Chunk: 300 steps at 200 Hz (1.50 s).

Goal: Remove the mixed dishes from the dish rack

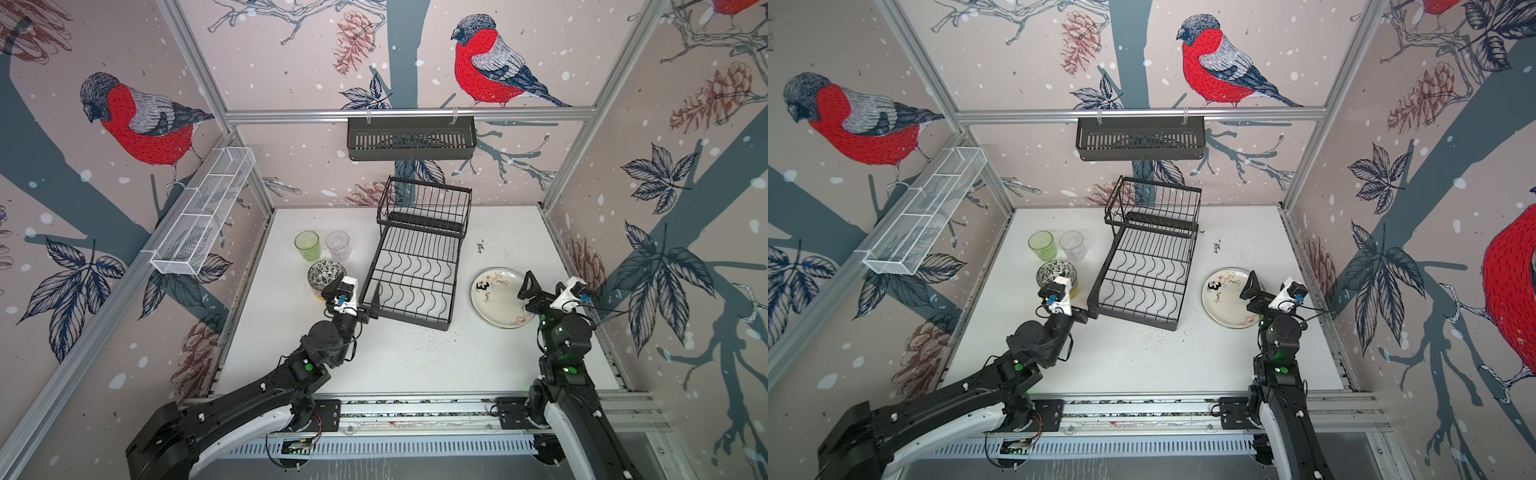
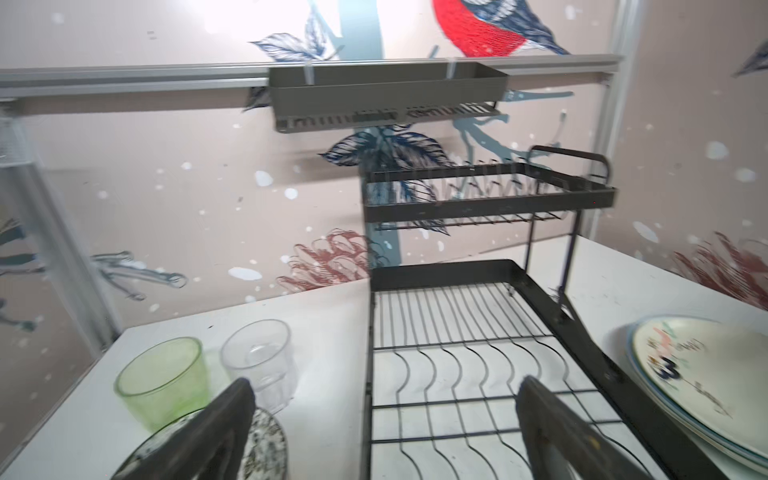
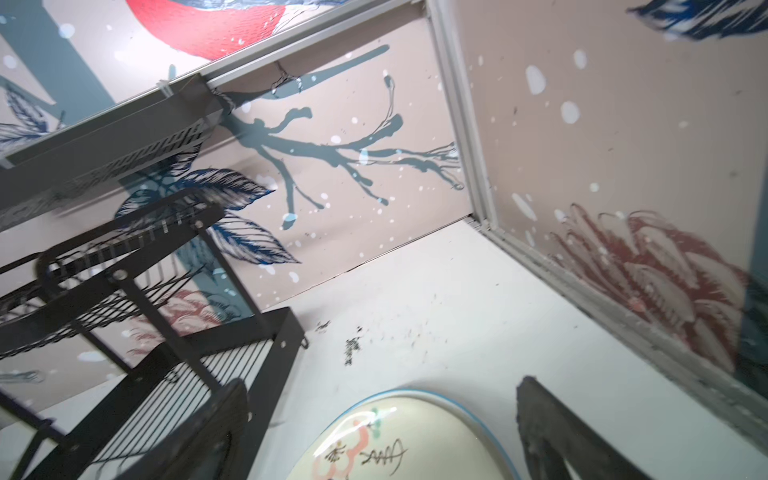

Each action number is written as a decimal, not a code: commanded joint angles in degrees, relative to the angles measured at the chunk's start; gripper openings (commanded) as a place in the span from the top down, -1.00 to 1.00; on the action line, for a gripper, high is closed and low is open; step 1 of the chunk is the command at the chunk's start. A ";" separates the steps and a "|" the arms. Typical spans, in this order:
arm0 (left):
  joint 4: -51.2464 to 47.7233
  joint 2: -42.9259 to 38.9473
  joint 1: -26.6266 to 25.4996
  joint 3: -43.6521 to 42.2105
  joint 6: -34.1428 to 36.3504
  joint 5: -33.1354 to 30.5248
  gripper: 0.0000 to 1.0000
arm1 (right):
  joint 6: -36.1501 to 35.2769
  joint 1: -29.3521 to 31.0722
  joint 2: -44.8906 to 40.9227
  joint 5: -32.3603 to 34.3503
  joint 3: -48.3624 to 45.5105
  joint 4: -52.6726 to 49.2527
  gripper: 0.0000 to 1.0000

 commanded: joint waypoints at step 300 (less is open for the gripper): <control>61.63 50.83 45.17 -12.49 -6.26 22.65 -0.94 | -8.17 1.10 38.61 12.44 -0.69 36.22 -0.99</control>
